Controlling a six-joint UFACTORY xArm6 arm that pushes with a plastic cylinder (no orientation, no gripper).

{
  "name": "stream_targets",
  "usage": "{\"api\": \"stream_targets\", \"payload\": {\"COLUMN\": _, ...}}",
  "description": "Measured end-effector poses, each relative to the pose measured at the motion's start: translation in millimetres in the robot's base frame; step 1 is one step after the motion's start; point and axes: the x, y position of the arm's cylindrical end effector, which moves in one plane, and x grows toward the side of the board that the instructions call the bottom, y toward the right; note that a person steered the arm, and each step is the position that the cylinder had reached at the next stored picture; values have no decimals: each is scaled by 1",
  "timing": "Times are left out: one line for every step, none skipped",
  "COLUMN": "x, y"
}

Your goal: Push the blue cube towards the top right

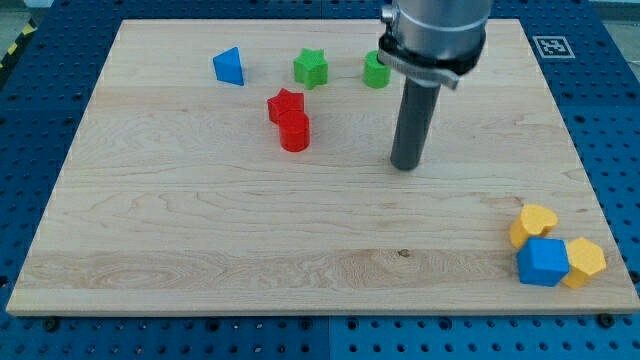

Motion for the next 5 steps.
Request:
{"api": "stream_targets", "payload": {"x": 47, "y": 0}}
{"api": "stream_targets", "payload": {"x": 90, "y": 7}}
{"api": "stream_targets", "payload": {"x": 135, "y": 31}}
{"api": "stream_targets", "payload": {"x": 145, "y": 47}}
{"api": "stream_targets", "payload": {"x": 144, "y": 110}}
